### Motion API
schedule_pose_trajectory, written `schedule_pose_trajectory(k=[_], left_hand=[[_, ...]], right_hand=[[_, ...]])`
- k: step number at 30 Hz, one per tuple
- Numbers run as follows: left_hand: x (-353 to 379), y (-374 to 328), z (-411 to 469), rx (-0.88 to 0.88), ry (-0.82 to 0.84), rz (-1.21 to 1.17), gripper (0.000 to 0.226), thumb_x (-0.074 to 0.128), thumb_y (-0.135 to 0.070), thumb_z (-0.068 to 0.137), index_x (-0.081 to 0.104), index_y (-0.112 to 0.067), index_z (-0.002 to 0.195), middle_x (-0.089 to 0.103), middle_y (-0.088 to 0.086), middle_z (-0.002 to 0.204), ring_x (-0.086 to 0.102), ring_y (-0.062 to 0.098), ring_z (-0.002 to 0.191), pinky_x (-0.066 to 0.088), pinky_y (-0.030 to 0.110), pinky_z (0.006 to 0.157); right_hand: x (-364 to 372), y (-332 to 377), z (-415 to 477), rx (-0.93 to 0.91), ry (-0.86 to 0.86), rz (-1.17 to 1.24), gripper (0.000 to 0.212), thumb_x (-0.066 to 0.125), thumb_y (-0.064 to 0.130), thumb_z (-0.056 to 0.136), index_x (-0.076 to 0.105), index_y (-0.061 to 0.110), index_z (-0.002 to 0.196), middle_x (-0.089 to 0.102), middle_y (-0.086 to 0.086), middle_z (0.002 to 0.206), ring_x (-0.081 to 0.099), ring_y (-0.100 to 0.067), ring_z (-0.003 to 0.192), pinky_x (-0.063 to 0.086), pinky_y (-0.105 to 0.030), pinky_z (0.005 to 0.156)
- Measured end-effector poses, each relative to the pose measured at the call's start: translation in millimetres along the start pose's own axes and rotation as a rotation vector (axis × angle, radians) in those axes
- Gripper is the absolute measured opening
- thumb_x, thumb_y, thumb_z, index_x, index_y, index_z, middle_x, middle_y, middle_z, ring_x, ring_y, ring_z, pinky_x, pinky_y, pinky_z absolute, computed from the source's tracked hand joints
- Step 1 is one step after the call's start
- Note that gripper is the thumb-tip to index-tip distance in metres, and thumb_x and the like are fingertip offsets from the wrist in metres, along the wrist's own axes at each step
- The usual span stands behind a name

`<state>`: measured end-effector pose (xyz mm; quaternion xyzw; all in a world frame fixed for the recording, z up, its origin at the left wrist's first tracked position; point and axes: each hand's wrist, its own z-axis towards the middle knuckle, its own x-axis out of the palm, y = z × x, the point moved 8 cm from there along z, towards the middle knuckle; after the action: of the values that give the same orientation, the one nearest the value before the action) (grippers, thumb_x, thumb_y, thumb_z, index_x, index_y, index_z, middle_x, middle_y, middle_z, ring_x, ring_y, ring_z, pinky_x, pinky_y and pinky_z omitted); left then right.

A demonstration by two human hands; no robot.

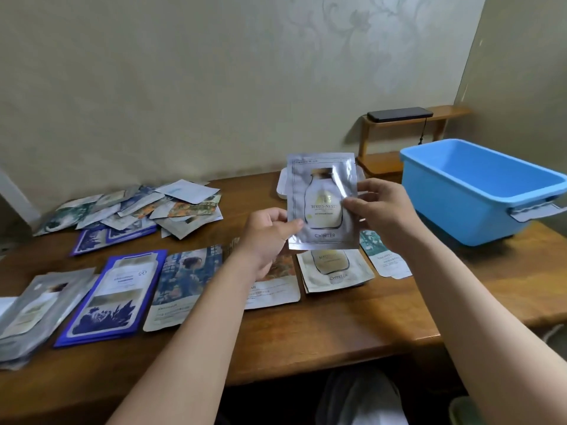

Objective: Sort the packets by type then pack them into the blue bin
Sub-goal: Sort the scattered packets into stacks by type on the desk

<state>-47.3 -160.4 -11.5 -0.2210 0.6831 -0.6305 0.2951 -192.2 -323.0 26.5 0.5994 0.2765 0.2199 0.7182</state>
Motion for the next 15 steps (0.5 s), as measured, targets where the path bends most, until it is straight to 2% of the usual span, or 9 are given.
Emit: schedule_pose_trajectory(k=[3, 5, 8, 10, 12, 15], left_hand=[[-2, 8, 6, -0.018, -0.019, 0.059, 0.014, 0.076, -0.016, 0.091, 0.072, -0.004, 0.095, 0.073, 0.027, 0.107, 0.070, 0.037, 0.103, 0.053, 0.047, 0.103], [-3, 13, 10, -0.018, -0.024, 0.097, 0.013, 0.076, -0.020, 0.090, 0.073, -0.008, 0.095, 0.075, 0.023, 0.103, 0.070, 0.040, 0.106, 0.053, 0.054, 0.102], [-3, 21, 14, -0.047, -0.007, 0.104, 0.013, 0.078, -0.023, 0.088, 0.072, -0.012, 0.095, 0.078, 0.015, 0.096, 0.071, 0.039, 0.105, 0.053, 0.061, 0.100], [-1, 28, 15, -0.085, 0.014, 0.074, 0.025, 0.082, -0.028, 0.082, 0.071, -0.012, 0.097, 0.078, 0.016, 0.098, 0.070, 0.040, 0.107, 0.052, 0.063, 0.100], [2, 36, 16, -0.141, 0.044, 0.017, 0.033, 0.084, -0.025, 0.082, 0.070, -0.009, 0.106, 0.078, 0.015, 0.102, 0.072, 0.036, 0.107, 0.056, 0.058, 0.096], [6, 44, 16, -0.205, 0.069, -0.057, 0.018, 0.073, -0.004, 0.093, 0.066, -0.001, 0.110, 0.079, 0.015, 0.099, 0.077, 0.028, 0.095, 0.064, 0.040, 0.071]], right_hand=[[4, -11, 5, 0.019, 0.019, -0.012, 0.023, 0.071, 0.007, 0.093, 0.066, 0.006, 0.116, 0.074, -0.015, 0.099, 0.075, -0.030, 0.087, 0.064, -0.041, 0.067], [5, -17, 9, 0.021, 0.022, -0.019, 0.022, 0.071, 0.007, 0.092, 0.067, 0.007, 0.114, 0.074, -0.015, 0.098, 0.075, -0.032, 0.087, 0.064, -0.047, 0.071], [6, -28, 16, 0.036, 0.020, -0.042, 0.024, 0.073, 0.008, 0.091, 0.067, 0.008, 0.114, 0.074, -0.015, 0.098, 0.075, -0.032, 0.088, 0.064, -0.049, 0.072], [6, -36, 20, 0.058, 0.019, -0.055, 0.027, 0.074, 0.008, 0.090, 0.067, 0.010, 0.116, 0.075, -0.014, 0.097, 0.075, -0.031, 0.087, 0.064, -0.049, 0.072], [7, -45, 23, 0.086, 0.019, -0.050, 0.031, 0.074, 0.008, 0.090, 0.067, 0.009, 0.120, 0.076, -0.013, 0.095, 0.076, -0.030, 0.085, 0.064, -0.049, 0.073], [8, -60, 26, 0.138, 0.023, -0.060, 0.037, 0.074, 0.009, 0.090, 0.064, 0.011, 0.126, 0.077, -0.007, 0.094, 0.077, -0.022, 0.079, 0.064, -0.047, 0.071]])
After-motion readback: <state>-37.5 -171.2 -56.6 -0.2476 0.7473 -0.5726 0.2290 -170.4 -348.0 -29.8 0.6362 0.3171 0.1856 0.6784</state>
